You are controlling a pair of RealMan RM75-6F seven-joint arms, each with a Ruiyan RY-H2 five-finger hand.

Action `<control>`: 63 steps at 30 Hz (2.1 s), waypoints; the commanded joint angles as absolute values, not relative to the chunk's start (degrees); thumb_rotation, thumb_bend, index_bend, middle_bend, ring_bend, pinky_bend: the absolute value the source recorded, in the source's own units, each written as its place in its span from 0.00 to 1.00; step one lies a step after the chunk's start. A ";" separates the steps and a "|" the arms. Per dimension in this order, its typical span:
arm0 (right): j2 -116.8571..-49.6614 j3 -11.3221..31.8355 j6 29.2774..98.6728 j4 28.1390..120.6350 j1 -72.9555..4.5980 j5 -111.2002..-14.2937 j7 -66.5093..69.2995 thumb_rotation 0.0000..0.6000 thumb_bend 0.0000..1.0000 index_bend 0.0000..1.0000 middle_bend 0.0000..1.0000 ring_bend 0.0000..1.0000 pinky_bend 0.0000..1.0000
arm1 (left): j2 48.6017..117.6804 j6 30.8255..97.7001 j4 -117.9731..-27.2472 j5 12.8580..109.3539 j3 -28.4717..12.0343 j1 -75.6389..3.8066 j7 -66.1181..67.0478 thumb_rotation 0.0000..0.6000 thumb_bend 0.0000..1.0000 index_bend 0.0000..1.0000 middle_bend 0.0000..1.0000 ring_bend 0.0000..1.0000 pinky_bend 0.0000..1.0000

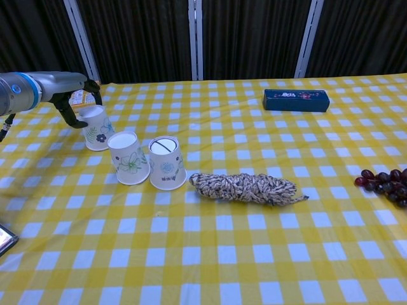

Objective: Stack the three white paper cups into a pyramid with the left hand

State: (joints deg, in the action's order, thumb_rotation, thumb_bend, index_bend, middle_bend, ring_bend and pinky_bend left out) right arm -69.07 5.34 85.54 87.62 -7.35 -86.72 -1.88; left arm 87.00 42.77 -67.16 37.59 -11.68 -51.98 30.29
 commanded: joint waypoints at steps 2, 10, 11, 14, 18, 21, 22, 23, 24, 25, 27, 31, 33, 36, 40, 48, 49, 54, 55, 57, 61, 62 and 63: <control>-69.01 5.25 85.72 87.73 -7.27 -86.94 -1.81 1.00 0.07 0.00 0.00 0.00 0.00 | 85.54 44.14 -69.41 38.45 -11.78 -51.61 29.56 1.00 0.39 0.32 0.00 0.00 0.00; -68.81 5.08 86.52 88.30 -7.01 -87.66 -1.93 1.00 0.07 0.00 0.00 0.00 0.00 | 77.79 49.38 -81.94 43.41 -13.14 -49.44 26.33 1.00 0.40 0.32 0.00 0.00 0.00; -68.80 5.01 86.54 88.39 -6.97 -87.73 -1.97 1.00 0.07 0.00 0.00 0.00 0.00 | 76.58 50.05 -84.14 44.27 -13.39 -49.09 25.78 1.00 0.40 0.32 0.00 0.00 0.00; -68.74 4.91 86.84 88.75 -6.87 -88.07 -2.13 1.00 0.07 0.00 0.00 0.00 0.00 | 72.99 52.22 -91.35 47.78 -13.61 -47.88 24.51 1.00 0.40 0.32 0.00 0.00 0.00; -68.68 4.65 87.46 89.18 -6.59 -88.68 -2.34 1.00 0.07 0.00 0.00 0.00 0.00 | 69.90 53.70 -98.31 51.08 -13.20 -46.80 23.67 1.00 0.40 0.32 0.00 0.00 0.00; -68.58 4.46 87.70 89.42 -6.46 -89.06 -2.38 1.00 0.07 0.00 0.00 0.00 0.00 | 68.00 54.32 -104.13 53.51 -12.84 -46.47 23.56 1.00 0.39 0.32 0.00 0.00 0.00; -68.50 4.44 87.75 89.49 -6.39 -89.05 -2.24 1.00 0.07 0.00 0.00 0.00 0.00 | 67.51 54.56 -106.26 54.62 -12.57 -46.54 24.09 1.00 0.39 0.32 0.00 0.00 0.00; -68.40 4.45 87.80 89.52 -6.33 -89.01 -2.08 1.00 0.07 0.00 0.00 0.00 0.00 | 67.23 54.83 -107.59 55.03 -12.15 -46.67 25.02 1.00 0.39 0.32 0.00 0.00 0.00; -68.34 4.46 87.85 89.53 -6.30 -89.02 -1.97 1.00 0.07 0.00 0.00 0.00 0.00 | 67.22 54.97 -108.24 55.11 -11.86 -46.88 25.81 1.00 0.40 0.31 0.00 0.00 0.00; -68.31 4.47 87.88 89.52 -6.28 -89.03 -1.91 1.00 0.07 0.00 0.00 0.00 0.00 | 67.24 55.11 -108.51 55.00 -11.74 -46.98 26.20 1.00 0.39 0.31 0.00 0.00 0.00; -68.24 4.50 88.00 89.51 -6.24 -89.08 -1.77 1.00 0.07 0.00 0.00 0.00 0.00 | 67.53 55.32 -109.12 54.85 -11.43 -47.39 27.26 1.00 0.39 0.31 0.00 0.00 0.00; -67.97 4.48 88.47 89.67 -6.03 -89.37 -1.33 1.00 0.07 0.00 0.00 0.00 0.00 | 69.01 55.46 -109.70 53.31 -10.79 -48.70 29.71 1.00 0.39 0.31 0.00 0.00 0.00; -67.81 4.51 88.77 89.78 -5.88 -89.46 -0.96 1.00 0.07 0.00 0.00 0.00 0.00 | 69.54 55.53 -109.68 52.03 -10.37 -49.38 31.26 1.00 0.39 0.31 0.00 0.00 0.00; -67.60 4.51 88.95 89.82 -5.75 -89.53 -0.60 1.00 0.07 0.00 0.00 0.00 0.00 | 70.10 56.04 -109.54 49.82 -10.03 -50.27 33.08 1.00 0.39 0.31 0.00 0.00 0.00; -67.38 4.48 89.16 89.97 -5.64 -89.75 -0.16 1.00 0.07 0.00 0.00 0.00 0.00 | 70.82 56.48 -109.09 47.10 -9.36 -51.50 35.59 1.00 0.39 0.30 0.00 0.00 0.00; -67.16 4.56 89.40 90.04 -5.53 -89.93 0.33 1.00 0.07 0.00 0.00 0.00 0.00 | 73.74 56.70 -106.81 43.43 -8.73 -53.45 36.96 1.00 0.40 0.30 0.00 0.00 0.00; -67.16 4.57 89.39 90.02 -5.53 -89.93 0.35 1.00 0.07 0.00 0.00 0.00 0.00 | 74.06 56.87 -106.54 43.25 -8.75 -53.60 36.88 1.00 0.40 0.30 0.00 0.00 0.00; -67.17 4.55 89.34 89.95 -5.53 -90.00 0.39 1.00 0.07 0.00 0.00 0.00 0.00 | 75.01 57.45 -105.55 43.28 -8.76 -53.94 36.39 1.00 0.39 0.30 0.00 0.00 0.00; -67.16 4.55 89.34 89.96 -5.52 -90.00 0.43 1.00 0.07 0.00 0.00 0.00 0.00 | 75.09 57.45 -105.40 43.12 -8.71 -54.02 36.33 1.00 0.39 0.30 0.00 0.00 0.00; -67.14 4.58 89.38 89.97 -5.50 -89.99 0.43 1.00 0.07 0.00 0.00 0.00 0.00 | 75.07 57.29 -105.37 42.82 -8.57 -54.15 36.24 1.00 0.39 0.27 0.00 0.00 0.00; -67.13 4.58 89.47 90.01 -5.45 -90.07 0.42 1.00 0.06 0.00 0.00 0.00 0.00 | 74.85 57.12 -105.51 42.65 -8.25 -54.22 35.96 1.00 0.38 0.14 0.00 0.00 0.00; -67.13 4.57 89.48 90.02 -5.45 -90.10 0.40 1.00 0.07 0.00 0.00 0.00 0.00 | 74.80 57.15 -105.55 42.65 -8.23 -54.22 35.90 1.00 0.38 0.11 0.00 0.00 0.00; -67.13 4.55 89.47 90.03 -5.45 -90.14 0.35 1.00 0.07 0.00 0.00 0.00 0.00 | 74.72 57.21 -105.61 42.68 -8.22 -54.23 35.78 1.00 0.37 0.06 0.00 0.00 0.00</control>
